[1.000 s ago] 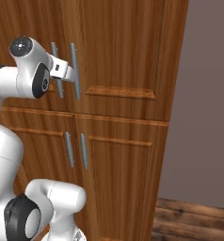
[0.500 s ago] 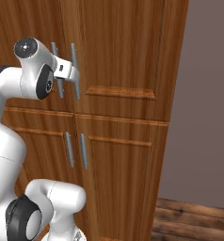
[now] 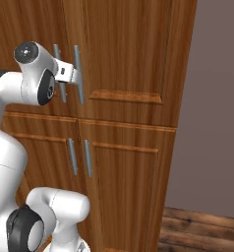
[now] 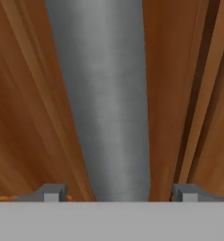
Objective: Move the bowls from the cabinet to the plates on the dining table.
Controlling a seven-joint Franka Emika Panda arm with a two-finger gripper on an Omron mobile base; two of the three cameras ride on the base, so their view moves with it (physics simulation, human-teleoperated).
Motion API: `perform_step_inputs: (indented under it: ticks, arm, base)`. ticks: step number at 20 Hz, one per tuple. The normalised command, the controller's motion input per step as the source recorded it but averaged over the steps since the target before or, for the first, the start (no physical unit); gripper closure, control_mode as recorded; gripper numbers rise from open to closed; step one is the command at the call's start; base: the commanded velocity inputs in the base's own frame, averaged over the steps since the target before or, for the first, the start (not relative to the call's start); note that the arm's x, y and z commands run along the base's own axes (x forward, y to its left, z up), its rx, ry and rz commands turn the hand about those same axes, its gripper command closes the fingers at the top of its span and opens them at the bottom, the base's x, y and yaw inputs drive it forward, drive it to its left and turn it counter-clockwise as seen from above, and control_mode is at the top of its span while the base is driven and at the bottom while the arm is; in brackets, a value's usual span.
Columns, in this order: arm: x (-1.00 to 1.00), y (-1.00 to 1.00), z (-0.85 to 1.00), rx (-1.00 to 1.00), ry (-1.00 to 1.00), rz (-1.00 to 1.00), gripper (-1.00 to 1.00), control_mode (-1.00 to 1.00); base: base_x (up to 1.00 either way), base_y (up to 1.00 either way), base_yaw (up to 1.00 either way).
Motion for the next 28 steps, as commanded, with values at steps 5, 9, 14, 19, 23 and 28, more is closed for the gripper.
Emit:
perform_step_inputs:
  ticks: [5,9,14,19,23,28]
  arm:
    - [0.55,0.1,-0.46,0.0,-0.06,0.0,-1.0,-1.0]
    - [0.35,0.0,-0.33,0.0,-0.01,0.0,-1.0,-1.0]
    - [0.16,0.0,-0.16,0.0,0.0,0.0,-1.0,-1.0]
    - [0.26,0.02,-0.14,0.0,-0.03,0.0,1.0,-1.0]
    - [0.2,0.05,-0.16,0.0,-0.02,0.0,1.0,-1.0]
    - [0.0,0.0,0.0,0.0,0.0,0.0,1.0,-1.0]
  base:
    - [0.0,0.0,0.0]
    - [0.0,0.0,0.0]
    - [0.0,0.0,0.0]
    - [0.0,0.0,0.0]
    - [0.0,0.0,0.0]
    - [0.0,0.0,0.0]
